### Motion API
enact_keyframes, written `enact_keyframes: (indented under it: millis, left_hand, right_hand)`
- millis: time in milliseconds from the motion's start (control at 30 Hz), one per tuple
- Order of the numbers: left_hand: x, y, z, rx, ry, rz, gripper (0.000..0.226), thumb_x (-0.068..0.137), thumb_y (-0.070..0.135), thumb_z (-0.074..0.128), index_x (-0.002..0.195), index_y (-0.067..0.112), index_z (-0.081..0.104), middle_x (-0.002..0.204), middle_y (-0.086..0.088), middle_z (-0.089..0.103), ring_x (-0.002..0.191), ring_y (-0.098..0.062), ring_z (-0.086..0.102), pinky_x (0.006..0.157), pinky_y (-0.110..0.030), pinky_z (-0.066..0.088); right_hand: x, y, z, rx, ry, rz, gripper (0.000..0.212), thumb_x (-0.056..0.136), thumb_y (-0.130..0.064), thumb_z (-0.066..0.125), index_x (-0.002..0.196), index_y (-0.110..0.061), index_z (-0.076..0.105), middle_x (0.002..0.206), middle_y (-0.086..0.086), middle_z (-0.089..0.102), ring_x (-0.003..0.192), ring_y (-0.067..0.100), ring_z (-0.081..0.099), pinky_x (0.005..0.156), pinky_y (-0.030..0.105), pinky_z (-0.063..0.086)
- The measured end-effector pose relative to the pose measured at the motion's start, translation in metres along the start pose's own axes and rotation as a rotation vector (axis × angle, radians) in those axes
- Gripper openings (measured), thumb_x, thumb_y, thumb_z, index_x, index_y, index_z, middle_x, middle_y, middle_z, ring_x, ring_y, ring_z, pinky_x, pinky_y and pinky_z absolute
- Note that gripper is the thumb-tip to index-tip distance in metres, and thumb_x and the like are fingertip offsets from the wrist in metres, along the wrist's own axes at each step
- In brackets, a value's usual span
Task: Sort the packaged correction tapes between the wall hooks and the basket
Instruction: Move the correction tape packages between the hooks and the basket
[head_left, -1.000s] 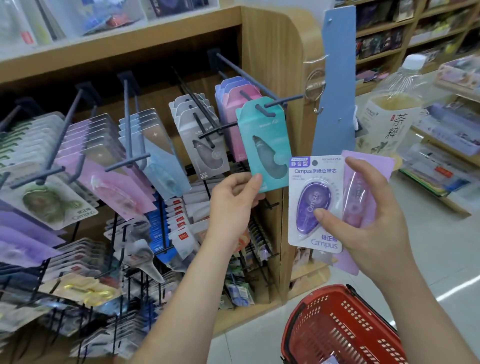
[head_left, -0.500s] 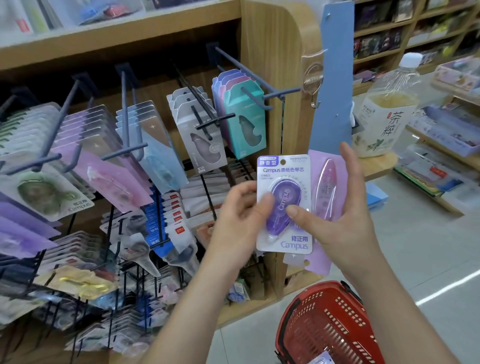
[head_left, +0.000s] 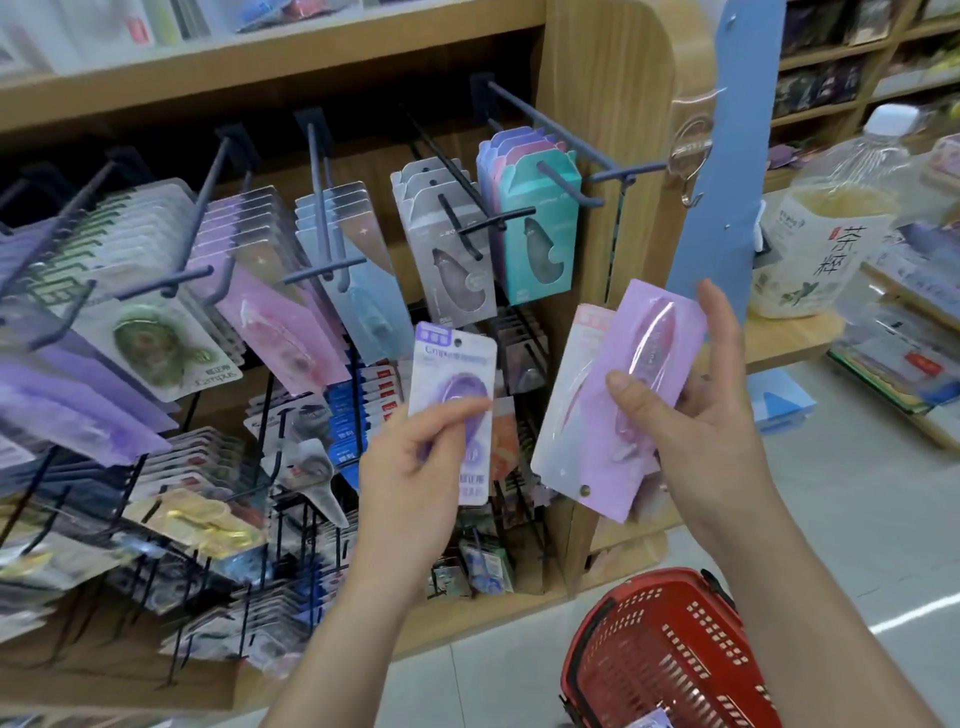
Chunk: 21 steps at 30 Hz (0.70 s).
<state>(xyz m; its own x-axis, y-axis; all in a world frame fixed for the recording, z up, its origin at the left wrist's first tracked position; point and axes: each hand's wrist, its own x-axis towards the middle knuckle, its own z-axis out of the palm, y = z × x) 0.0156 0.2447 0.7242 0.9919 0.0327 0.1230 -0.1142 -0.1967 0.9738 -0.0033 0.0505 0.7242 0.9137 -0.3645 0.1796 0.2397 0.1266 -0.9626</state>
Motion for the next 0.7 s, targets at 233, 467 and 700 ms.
enact_keyframes:
  millis: [233,467,700]
  left_hand:
    - [-0.013,0.009,0.0,-0.111,-0.294,-0.179,0.029,0.096,0.028,0.057,0.092,0.008,0.078,0.09,0.0,0.077,0.078,-0.003,0.069,0.063,-0.01,0.049]
    - [-0.021,0.01,-0.008,-0.111,-0.183,-0.174,0.012,0.09,0.024,0.068,0.088,0.017,0.078,0.087,-0.002,0.077,0.082,-0.013,0.072,0.073,-0.022,0.055]
    - [-0.031,-0.011,-0.047,-0.052,-0.002,-0.136,0.057,0.084,0.032,0.075,0.122,0.065,0.049,0.129,0.007,0.065,0.12,-0.018,0.06,0.099,-0.04,0.051]
  right_hand:
    - [-0.002,0.007,0.021,0.154,-0.164,0.148,0.092,0.069,-0.009,0.083,0.143,-0.04,0.039,0.131,-0.009,0.064,0.109,0.015,0.067,0.08,0.03,0.056]
    - [-0.013,0.019,0.04,-0.081,-0.247,0.188,0.067,0.08,-0.016,0.066,0.13,-0.056,0.044,0.137,-0.011,0.053,0.109,0.008,0.061,0.08,0.03,0.057]
    - [0.006,0.015,0.045,0.161,-0.167,0.228,0.073,0.088,-0.02,0.071,0.144,-0.05,0.036,0.134,-0.006,0.063,0.116,0.013,0.063,0.1,0.042,0.05]
